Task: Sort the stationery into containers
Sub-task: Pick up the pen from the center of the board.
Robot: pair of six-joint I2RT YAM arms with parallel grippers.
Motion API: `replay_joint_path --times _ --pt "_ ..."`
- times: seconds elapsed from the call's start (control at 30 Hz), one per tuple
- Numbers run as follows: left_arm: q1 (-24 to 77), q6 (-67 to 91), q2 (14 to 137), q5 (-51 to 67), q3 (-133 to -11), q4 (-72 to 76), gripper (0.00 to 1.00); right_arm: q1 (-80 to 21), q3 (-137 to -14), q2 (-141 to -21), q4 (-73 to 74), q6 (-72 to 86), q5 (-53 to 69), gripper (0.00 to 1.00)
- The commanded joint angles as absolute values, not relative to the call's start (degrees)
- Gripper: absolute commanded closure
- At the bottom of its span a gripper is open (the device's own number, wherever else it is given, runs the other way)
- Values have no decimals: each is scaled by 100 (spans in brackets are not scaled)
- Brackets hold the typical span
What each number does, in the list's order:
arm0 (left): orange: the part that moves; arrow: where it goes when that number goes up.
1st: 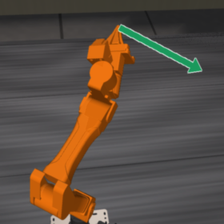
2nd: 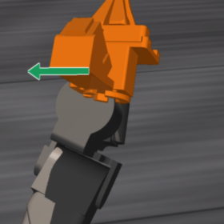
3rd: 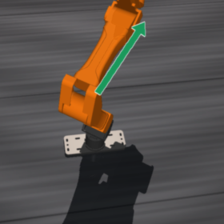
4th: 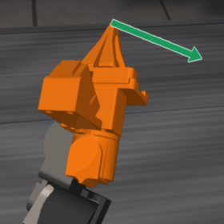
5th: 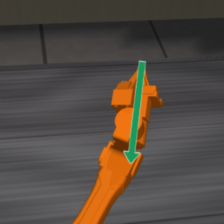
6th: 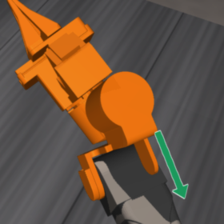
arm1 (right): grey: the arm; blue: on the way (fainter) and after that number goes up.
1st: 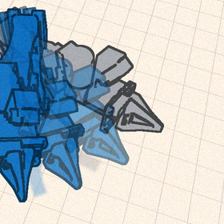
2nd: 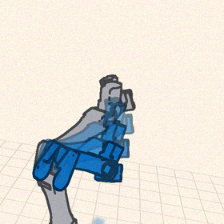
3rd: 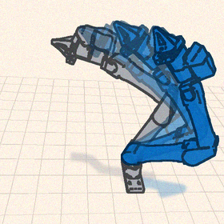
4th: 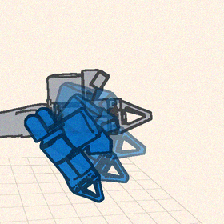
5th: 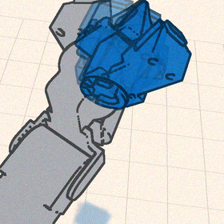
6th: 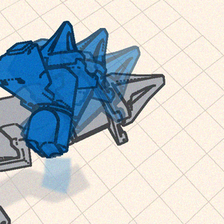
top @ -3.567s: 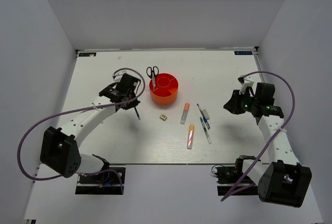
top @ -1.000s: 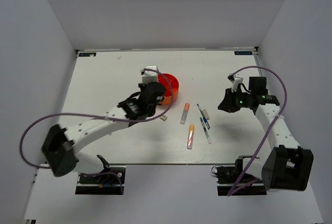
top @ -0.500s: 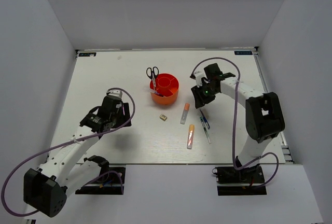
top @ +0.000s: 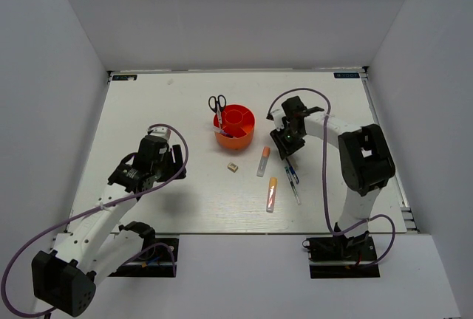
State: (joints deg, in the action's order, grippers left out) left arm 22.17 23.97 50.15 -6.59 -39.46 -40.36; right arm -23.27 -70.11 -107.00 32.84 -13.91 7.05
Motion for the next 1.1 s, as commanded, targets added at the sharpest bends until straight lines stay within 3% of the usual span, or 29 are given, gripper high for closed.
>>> replay_joint_path --times 0.0,0.13,0.23,0.4,0.67,0.9,1.07 --pt "2188 2329 4957 -598 -3981 -4017 23 -2504 -7110 -10802 3164 -1397 493 55" --pt "2180 2329 4948 -633 -3981 -4034 23 -2663 -7058 -10942 3146 -1424 265 60" --pt "2180 2329 4931 -650 -3964 -4025 23 -2716 -6979 -10986 3155 -1450 202 70" --pt "2197 2320 4922 -668 -3964 -4034 23 -2698 -6873 -10986 3295 -1424 377 100" --pt "2180 2320 4869 -677 -3929 -4008 23 -2689 -7197 -10451 3647 -1459 1061 100" --pt "2180 2276 4878 -677 -3929 -3990 23 -2681 -8849 -10010 4166 -1292 1687 100" --pt "2171 2259 4913 -738 -3902 -3973 23 -2663 -10160 -10388 3561 -540 2091 100"
